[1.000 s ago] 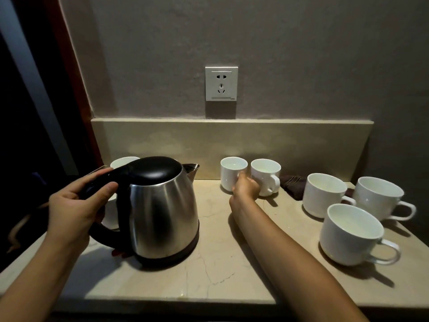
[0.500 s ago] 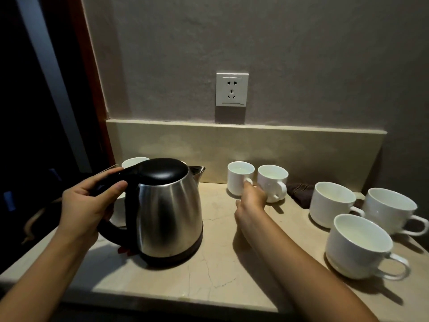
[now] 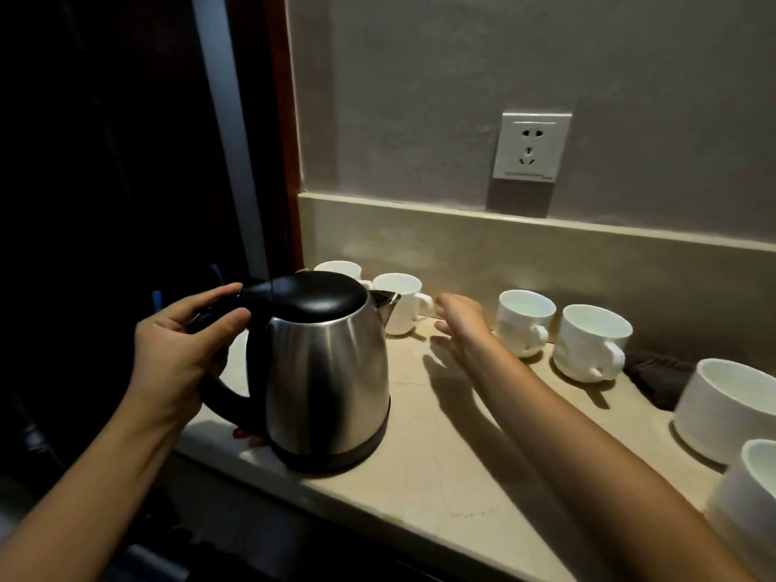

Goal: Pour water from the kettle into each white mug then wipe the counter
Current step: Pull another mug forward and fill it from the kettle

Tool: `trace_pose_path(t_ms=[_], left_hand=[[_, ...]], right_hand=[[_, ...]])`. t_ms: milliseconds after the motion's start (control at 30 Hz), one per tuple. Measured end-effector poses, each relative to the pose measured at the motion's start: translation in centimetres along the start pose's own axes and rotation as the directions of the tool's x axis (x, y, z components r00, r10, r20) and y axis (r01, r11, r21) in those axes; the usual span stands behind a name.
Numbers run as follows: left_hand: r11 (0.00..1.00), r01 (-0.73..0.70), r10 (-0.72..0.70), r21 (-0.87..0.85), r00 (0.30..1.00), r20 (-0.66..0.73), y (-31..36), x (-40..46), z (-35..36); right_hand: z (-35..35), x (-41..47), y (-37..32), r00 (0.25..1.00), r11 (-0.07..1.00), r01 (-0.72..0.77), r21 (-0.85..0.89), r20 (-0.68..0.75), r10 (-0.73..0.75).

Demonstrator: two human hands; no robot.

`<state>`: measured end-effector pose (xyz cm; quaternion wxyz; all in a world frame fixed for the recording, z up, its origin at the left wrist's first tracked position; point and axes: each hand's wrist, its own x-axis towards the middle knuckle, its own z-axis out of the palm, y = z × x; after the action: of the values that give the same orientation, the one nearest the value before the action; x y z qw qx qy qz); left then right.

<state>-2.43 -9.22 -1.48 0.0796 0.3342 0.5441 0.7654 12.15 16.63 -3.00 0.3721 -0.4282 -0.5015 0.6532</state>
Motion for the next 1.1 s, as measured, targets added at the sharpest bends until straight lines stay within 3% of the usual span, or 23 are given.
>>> trace_pose_path(t_ms=[200, 333, 567, 700, 933, 1100], left_hand=[[0.999, -0.019, 0.021, 0.029, 0.998, -0.067, 0.6, -0.2, -1.6], [0.999, -0.029, 0.032, 0.039, 0.997, -0.075, 0.8, -0.3, -1.5], [0.998, -0.046, 0.048, 0.041, 0.997, -0.058, 0.6, -0.2, -1.8], [0.998, -0.049, 0.051, 0.039, 0.998, -0.044, 0.4, -0.1, -2.1], [0.999, -0.018, 0.018, -0.03, 1.0, 0.012, 0.4, 0.0, -2.4], [0.999, -0.003, 0.005, -0.05, 1.0, 0.031, 0.1, 0.3, -2.6]], right_hand=[[1.7, 2.8, 1.7, 0.998, 0.998, 0.01, -0.06, -0.054, -0.014], [1.9, 3.7, 1.8, 0.995, 0.995, -0.097, -0.021, 0.029, 0.098], [2.2, 4.4, 1.7, 0.99, 0.986, -0.137, 0.094, 0.054, 0.132], [1.8, 4.3, 1.3, 0.982, 0.981, -0.18, 0.073, 0.075, 0.175], [-2.6, 2.2, 0.3, 0.968, 0.964, -0.245, 0.105, 0.086, 0.236], [-7.8, -1.8, -1.3, 0.983, 0.979, -0.162, 0.123, 0.106, 0.149]])
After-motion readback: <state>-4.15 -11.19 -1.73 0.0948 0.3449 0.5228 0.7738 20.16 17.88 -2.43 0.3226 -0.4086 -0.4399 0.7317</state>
